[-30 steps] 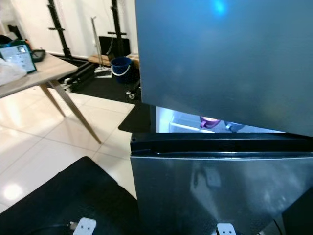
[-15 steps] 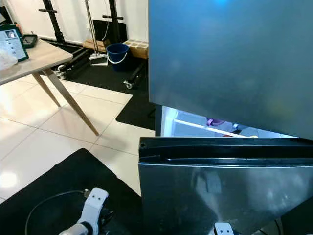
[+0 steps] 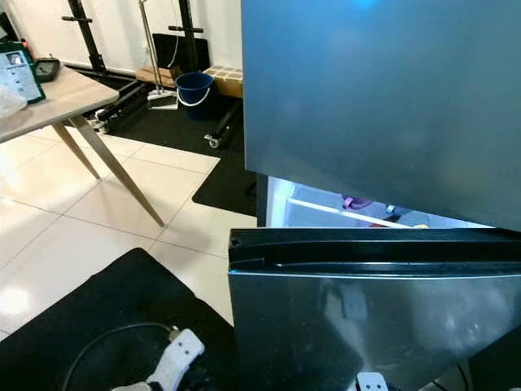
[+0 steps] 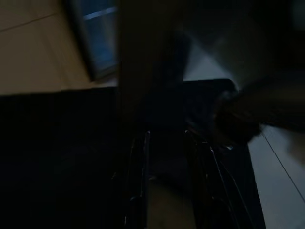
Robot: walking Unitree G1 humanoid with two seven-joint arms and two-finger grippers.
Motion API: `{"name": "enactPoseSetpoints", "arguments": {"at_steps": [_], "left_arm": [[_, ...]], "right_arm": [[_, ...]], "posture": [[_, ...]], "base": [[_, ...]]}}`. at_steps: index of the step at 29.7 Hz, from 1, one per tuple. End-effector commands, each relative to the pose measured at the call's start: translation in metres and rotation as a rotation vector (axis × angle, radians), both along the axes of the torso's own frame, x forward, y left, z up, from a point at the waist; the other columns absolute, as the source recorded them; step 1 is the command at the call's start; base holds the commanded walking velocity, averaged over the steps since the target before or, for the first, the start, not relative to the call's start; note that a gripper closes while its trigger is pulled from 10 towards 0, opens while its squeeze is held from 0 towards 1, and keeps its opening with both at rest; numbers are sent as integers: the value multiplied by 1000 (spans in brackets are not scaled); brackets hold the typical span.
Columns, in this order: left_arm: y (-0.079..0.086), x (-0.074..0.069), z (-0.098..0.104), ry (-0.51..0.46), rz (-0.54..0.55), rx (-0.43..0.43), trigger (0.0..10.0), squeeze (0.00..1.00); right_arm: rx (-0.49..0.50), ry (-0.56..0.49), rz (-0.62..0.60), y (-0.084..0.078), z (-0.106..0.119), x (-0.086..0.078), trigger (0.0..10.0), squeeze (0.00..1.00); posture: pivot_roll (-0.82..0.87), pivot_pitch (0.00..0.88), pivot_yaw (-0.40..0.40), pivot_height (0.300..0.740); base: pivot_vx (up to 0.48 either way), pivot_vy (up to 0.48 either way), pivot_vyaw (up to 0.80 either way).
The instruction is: Restocking fridge
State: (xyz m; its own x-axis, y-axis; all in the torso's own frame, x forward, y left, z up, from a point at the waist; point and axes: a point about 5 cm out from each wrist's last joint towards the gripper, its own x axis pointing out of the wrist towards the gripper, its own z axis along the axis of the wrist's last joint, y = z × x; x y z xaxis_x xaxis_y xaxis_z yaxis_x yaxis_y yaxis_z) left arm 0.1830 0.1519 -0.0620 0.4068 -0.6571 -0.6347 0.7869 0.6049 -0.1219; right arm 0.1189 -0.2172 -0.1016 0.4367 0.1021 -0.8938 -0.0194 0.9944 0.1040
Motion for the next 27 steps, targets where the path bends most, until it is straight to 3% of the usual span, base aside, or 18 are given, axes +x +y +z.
{"name": "enactPoseSetpoints", "arguments": {"at_steps": [1, 5, 10, 17, 24, 27], "left_arm": [[-9, 11, 10, -60, -122, -10, 10000, 0], [-14, 17, 14, -83, -145, -22, 10000, 0], [-32, 41, 35, -218, -243, -36, 10000, 0], [-47, 61, 59, -334, -302, -89, 10000, 0], [-52, 71, 72, -397, -298, -114, 10000, 0], [-50, 86, 86, -490, -203, -128, 10000, 0]], "right_arm": [[-4, 1, -4, -1, 0, -1, 10000, 0], [-5, 1, -3, -1, 0, -1, 10000, 0], [-9, 6, -2, -1, 0, -2, 10000, 0], [-9, 14, 2, 0, -1, -4, 10000, 0], [-12, 11, 1, -2, -1, -3, 10000, 0], [-12, 7, 3, -1, 0, -1, 10000, 0]], "posture": [[45, 0, -32, 740], [45, 0, -32, 740], [41, 0, -29, 740], [41, 0, -29, 740], [41, 0, -29, 740], [39, 0, -29, 740]], "base": [[0, 0, 0], [0, 0, 0], [0, 0, 0], [0, 0, 0], [0, 0, 0], [0, 0, 0]]}}
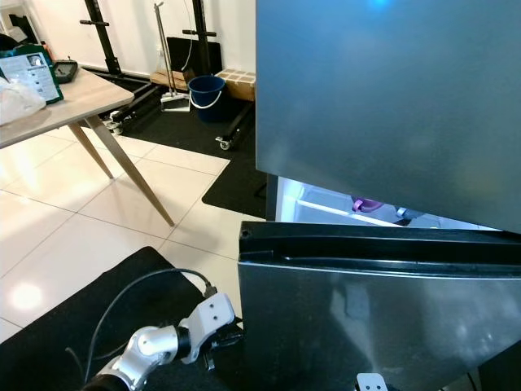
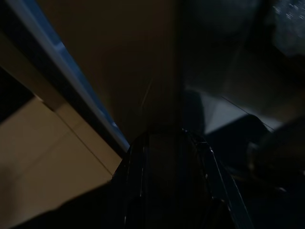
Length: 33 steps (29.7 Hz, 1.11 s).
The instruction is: Restocking fridge
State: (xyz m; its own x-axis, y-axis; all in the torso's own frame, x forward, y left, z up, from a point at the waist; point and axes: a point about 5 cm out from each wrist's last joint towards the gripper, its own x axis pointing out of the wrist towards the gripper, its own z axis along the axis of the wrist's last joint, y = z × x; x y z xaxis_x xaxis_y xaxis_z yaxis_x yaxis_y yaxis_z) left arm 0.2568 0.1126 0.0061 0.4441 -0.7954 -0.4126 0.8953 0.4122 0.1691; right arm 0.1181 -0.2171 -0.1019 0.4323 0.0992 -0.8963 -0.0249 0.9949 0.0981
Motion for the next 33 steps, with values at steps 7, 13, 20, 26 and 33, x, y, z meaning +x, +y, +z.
{"name": "enactPoseSetpoints", "arguments": {"at_steps": [7, 13, 20, 26, 33], "left_arm": [[4, 36, 36, -183, 220, -139, 10000, 0], [17, 55, 51, -217, 352, -181, 10000, 0], [24, 72, 67, -283, 429, -177, 10000, 0], [30, 77, 73, -311, 464, -172, 10000, 0], [39, 82, 79, -326, 510, -183, 10000, 0]], "right_arm": [[-2, 3, -3, 0, 0, -1, 10000, 0], [-3, 10, -1, -3, -1, -7, 10000, 0], [-15, 14, -13, -11, 0, -11, 10000, 0], [-17, 15, -17, -12, -1, -13, 10000, 0], [-17, 18, -18, -13, -1, -15, 10000, 0]], "posture": [[40, 0, -32, 740], [16, 0, -44, 740], [-7, 0, -45, 740], [-16, 0, -46, 740], [-21, 0, -48, 740]], "base": [[0, 0, 0], [0, 0, 0], [0, 0, 0], [0, 0, 0], [0, 0, 0]]}}
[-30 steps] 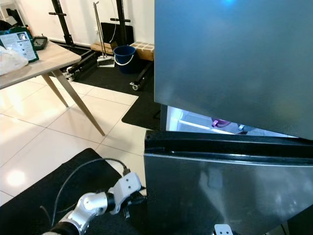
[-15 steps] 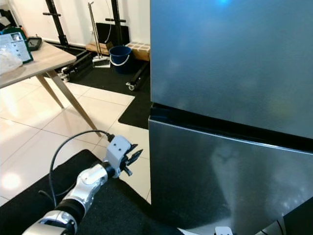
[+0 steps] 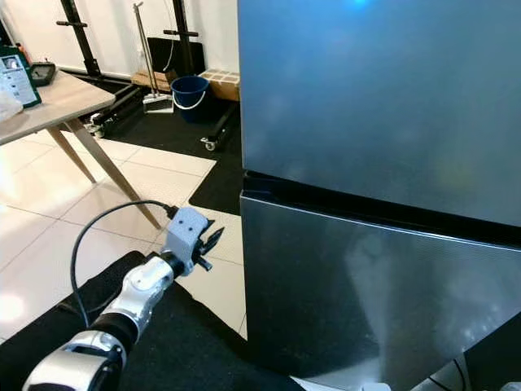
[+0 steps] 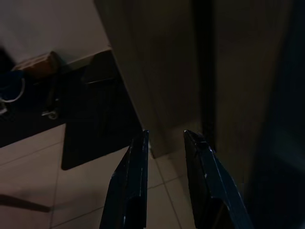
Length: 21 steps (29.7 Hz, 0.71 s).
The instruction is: Restocking fridge
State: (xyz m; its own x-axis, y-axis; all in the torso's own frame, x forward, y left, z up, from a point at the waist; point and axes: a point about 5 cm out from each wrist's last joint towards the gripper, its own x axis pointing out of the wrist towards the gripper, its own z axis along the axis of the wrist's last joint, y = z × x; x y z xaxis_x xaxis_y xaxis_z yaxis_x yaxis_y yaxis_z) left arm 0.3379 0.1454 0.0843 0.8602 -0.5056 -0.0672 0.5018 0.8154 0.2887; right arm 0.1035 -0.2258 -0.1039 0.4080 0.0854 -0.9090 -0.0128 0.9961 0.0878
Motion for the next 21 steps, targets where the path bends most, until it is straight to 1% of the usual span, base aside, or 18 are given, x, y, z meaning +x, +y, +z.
{"name": "enactPoseSetpoints", "arguments": {"at_steps": [1, 4, 7, 9, 13, 14, 15, 19, 20, 21], "left_arm": [[4, 1, 0, 11, -1, -9, 10000, 0], [-2, -2, -2, 33, -61, -21, 10000, 0], [-14, -11, -10, 83, -211, -5, 10000, 0], [-17, -18, -15, 118, -293, 12, 10000, 0], [-15, -25, -19, 160, -378, 41, 10000, 0], [-13, -27, -20, 174, -398, 60, 10000, 0], [-13, -27, -20, 174, -398, 60, 10000, 0], [-2, -34, -23, 246, -493, 121, 10000, 0], [-1, -35, -22, 247, -504, 129, 10000, 0], [0, -33, -20, 225, -493, 136, 10000, 0]], "right_arm": [[-6, -11, -7, -5, 1, 0, 10000, 0], [-5, -13, -7, -5, 2, 1, 10000, 0], [-2, -13, -5, -5, 2, 1, 10000, 0], [3, -14, -6, -5, 2, 1, 10000, 0], [17, -17, -8, -4, 2, 1, 10000, 0], [18, -17, -9, -3, 2, 1, 10000, 0], [18, -17, -9, -3, 2, 1, 10000, 0], [25, -8, -6, -1, 0, -2, 10000, 0], [24, -5, -6, -1, 0, -2, 10000, 0], [23, -3, -6, -1, 0, -3, 10000, 0]], "posture": [[-21, 0, -48, 740], [-21, 0, -48, 740], [-21, 0, -48, 740], [-21, 0, -48, 740], [-19, 0, -46, 740], [-16, 0, -47, 740], [-16, 0, -47, 740], [-4, 0, -46, 740], [-3, 0, -45, 740], [-3, 0, -45, 740]], "base": [[0, 0, 0], [0, 0, 0], [0, 0, 0], [0, 0, 0], [0, 0, 0], [0, 0, 0], [0, 0, 0], [0, 0, 0], [0, 0, 0], [0, 0, 0]]}}
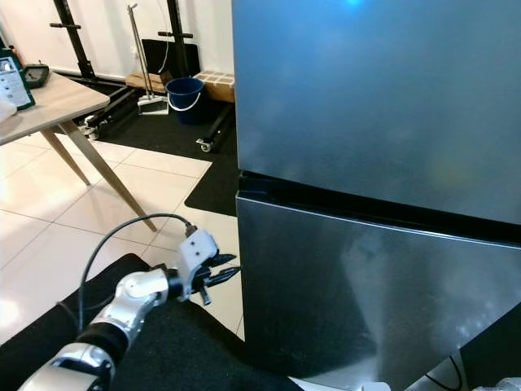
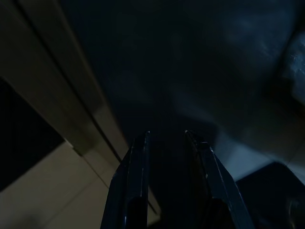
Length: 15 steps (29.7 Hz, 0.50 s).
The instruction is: Restocking fridge
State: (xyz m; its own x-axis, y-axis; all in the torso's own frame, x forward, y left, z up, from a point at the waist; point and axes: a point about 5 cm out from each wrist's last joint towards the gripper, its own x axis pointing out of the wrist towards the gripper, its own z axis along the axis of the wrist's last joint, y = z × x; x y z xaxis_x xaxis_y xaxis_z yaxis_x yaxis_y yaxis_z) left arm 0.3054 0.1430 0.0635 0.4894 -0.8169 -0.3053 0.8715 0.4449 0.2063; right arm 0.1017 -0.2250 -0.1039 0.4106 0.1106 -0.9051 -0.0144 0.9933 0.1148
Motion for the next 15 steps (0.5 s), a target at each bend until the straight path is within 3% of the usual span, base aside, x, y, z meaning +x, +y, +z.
{"name": "enactPoseSetpoints", "arguments": {"at_steps": [1, 8, 9, 10, 12, 15], "left_arm": [[3, 2, 4, -27, 10, 6, 10000, 0], [7, 28, 38, -234, 213, -79, 10000, 0], [7, 29, 39, -238, 214, -80, 10000, 0], [1, 35, 51, -236, 216, -159, 10000, 0], [-4, 37, 58, -223, 190, -206, 10000, 0], [-18, 34, 58, -178, 88, -220, 10000, 0]], "right_arm": [[-5, 1, -7, -1, 0, -1, 10000, 0], [-1, -3, -8, 1, 0, -1, 10000, 0], [-1, -3, -8, 1, 0, -1, 10000, 0], [2, -5, -5, 1, 0, 0, 10000, 0], [2, -8, -4, 1, 0, 1, 10000, 0], [1, -11, -5, -1, 1, 2, 10000, 0]], "posture": [[-3, 0, -45, 740], [-3, 0, -43, 740], [-3, 0, -43, 740], [-5, 0, -43, 740], [-6, 0, -43, 740], [-15, 0, -40, 740]], "base": [[0, 0, 0], [0, 0, 0], [0, 0, 0], [0, 0, 0], [0, 0, 0], [0, 0, 0]]}}
